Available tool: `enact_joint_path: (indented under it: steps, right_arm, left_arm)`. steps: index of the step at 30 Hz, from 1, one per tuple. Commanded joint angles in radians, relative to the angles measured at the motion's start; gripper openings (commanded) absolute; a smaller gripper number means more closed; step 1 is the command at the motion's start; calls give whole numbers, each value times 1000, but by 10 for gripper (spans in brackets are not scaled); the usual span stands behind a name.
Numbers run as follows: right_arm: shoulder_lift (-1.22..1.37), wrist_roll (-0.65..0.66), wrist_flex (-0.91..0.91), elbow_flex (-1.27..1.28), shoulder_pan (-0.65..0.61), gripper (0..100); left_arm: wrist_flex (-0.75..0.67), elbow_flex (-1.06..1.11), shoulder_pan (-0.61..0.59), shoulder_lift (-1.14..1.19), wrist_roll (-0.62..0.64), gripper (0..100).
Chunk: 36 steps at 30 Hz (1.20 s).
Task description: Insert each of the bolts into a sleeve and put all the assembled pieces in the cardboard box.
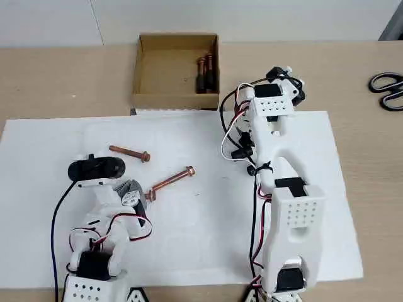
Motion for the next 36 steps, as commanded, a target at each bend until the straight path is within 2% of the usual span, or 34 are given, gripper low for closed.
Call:
enact_joint_path:
  steps: [1,7,17,21,26,32,36]
  right_arm:
    - [-8,0,-21,-44,-4,3]
    - [-128,44,93,-141,-10,3]
    - [-475,269,387,-117,-1,3]
    - [-610,351,384,3,50,3]
    - [-780,427,380,282,97,3]
    - [-1029,440,343,605,124,3]
    - [-1191,442,294,787,124,3]
  left_arm:
    - [-23,-2,-8,-6,6,6]
    - [-23,-2,-8,-6,6,6]
    - [-28,-1,-6,-6,48,6]
    - [-15,-4,0,0,48,6]
    - [133,-127,-2,2,-12,6]
    - [239,-306,0,12,-78,6]
    - [315,-417,0,153,-83,6]
